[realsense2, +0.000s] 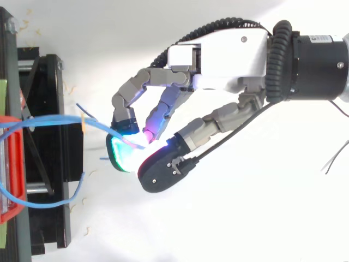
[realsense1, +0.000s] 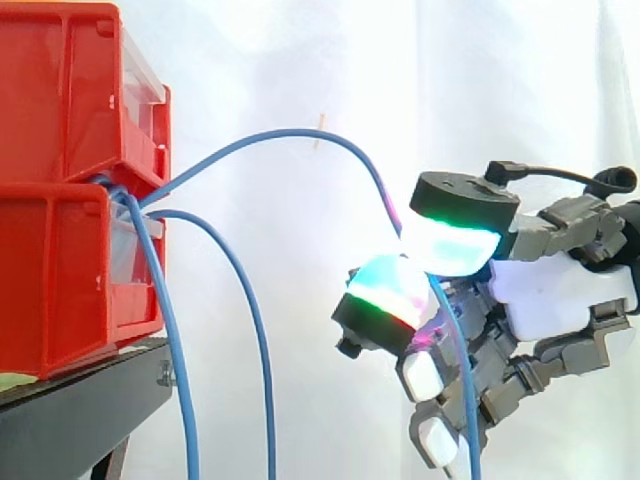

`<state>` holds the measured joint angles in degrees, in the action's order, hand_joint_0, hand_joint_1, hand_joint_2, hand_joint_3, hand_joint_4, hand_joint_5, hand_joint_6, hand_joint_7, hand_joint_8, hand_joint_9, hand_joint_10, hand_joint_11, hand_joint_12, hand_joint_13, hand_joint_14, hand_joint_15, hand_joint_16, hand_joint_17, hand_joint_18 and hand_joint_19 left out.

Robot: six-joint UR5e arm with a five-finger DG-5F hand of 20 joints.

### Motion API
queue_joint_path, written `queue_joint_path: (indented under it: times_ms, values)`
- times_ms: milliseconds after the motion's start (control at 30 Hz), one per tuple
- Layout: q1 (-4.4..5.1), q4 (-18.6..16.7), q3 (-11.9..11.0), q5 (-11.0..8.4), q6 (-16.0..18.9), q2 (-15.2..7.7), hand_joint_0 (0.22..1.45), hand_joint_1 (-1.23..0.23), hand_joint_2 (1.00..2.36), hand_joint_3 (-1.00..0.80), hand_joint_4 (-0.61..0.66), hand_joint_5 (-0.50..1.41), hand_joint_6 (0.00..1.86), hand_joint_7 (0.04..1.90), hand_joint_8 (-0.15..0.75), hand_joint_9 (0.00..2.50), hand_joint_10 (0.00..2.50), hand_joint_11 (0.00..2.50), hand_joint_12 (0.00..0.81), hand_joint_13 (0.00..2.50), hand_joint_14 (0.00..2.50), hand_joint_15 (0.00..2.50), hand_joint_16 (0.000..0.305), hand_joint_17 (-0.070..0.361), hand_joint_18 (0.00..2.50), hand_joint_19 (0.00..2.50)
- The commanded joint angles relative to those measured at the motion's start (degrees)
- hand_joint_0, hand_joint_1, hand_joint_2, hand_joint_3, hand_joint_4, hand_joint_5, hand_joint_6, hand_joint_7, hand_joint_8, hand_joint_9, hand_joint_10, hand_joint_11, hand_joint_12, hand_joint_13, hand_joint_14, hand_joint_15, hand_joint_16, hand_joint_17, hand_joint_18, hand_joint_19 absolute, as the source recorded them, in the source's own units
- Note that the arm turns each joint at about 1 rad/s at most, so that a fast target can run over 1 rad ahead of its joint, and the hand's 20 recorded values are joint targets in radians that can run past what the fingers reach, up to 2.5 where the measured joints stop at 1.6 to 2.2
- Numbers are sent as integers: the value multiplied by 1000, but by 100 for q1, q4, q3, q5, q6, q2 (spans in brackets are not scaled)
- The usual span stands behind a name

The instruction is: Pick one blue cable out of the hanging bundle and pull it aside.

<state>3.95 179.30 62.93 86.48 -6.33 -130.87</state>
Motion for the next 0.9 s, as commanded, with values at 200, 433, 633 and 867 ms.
queue_joint_path:
  times_ms: [200,433,633,867]
  values:
    - [1,9,9,18,-132,0,436,-492,1000,-500,-32,-35,848,980,245,959,9,177,436,722,18,509,67,151,456,668]
    - [-25,0,9,88,-378,0,420,-523,1000,-500,-30,-36,849,962,252,956,6,173,440,721,18,490,69,155,462,656]
    - [-52,9,9,255,-369,0,422,-414,1000,-500,-33,-38,849,974,251,956,6,176,442,712,18,494,69,155,444,665]
    - [-87,237,0,211,-343,0,425,-396,1000,-500,-21,-43,846,952,254,940,6,179,446,708,18,488,69,155,438,675]
